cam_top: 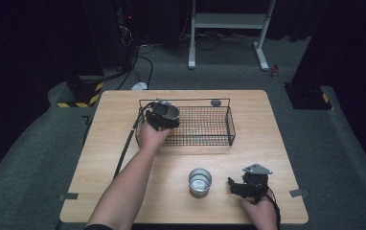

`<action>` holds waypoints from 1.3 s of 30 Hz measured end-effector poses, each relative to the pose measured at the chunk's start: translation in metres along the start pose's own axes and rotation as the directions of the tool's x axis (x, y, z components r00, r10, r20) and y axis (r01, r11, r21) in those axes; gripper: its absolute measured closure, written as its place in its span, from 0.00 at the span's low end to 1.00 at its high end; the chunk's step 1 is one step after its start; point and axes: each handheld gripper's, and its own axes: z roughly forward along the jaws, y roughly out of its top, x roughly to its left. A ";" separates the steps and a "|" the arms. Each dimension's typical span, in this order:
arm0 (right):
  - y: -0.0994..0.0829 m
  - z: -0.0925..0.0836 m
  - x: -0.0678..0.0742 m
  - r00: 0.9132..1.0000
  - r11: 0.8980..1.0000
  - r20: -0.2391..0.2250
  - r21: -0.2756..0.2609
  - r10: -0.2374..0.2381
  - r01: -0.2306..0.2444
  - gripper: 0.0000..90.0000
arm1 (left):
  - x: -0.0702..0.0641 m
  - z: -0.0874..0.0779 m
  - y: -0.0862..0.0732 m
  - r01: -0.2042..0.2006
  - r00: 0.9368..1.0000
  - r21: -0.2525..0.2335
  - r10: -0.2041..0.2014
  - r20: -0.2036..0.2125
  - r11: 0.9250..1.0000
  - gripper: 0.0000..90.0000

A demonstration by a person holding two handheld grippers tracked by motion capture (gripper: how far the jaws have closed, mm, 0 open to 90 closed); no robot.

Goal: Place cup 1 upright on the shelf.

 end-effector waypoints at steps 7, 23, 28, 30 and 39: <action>0.000 0.000 0.000 1.000 1.000 -0.001 0.000 -0.002 0.002 0.10 | 0.002 -0.002 -0.001 0.004 1.000 0.014 -0.004 0.007 1.000 0.16; 0.000 0.000 0.000 1.000 1.000 -0.004 0.000 -0.004 0.004 0.10 | 0.008 -0.003 -0.008 0.017 1.000 0.030 -0.017 0.018 0.999 0.17; 0.000 0.000 0.000 1.000 1.000 -0.004 0.000 -0.004 0.004 0.10 | 0.008 -0.001 -0.009 0.028 0.999 0.050 -0.029 0.018 0.998 0.16; 0.000 0.000 0.000 1.000 1.000 -0.004 0.000 -0.004 0.004 0.10 | 0.007 0.000 -0.010 0.031 0.999 0.053 -0.032 0.020 0.998 0.14; 0.000 0.000 0.000 1.000 1.000 -0.004 0.000 -0.004 0.004 0.10 | 0.005 -0.006 -0.008 0.042 0.999 0.031 -0.043 0.028 0.999 0.02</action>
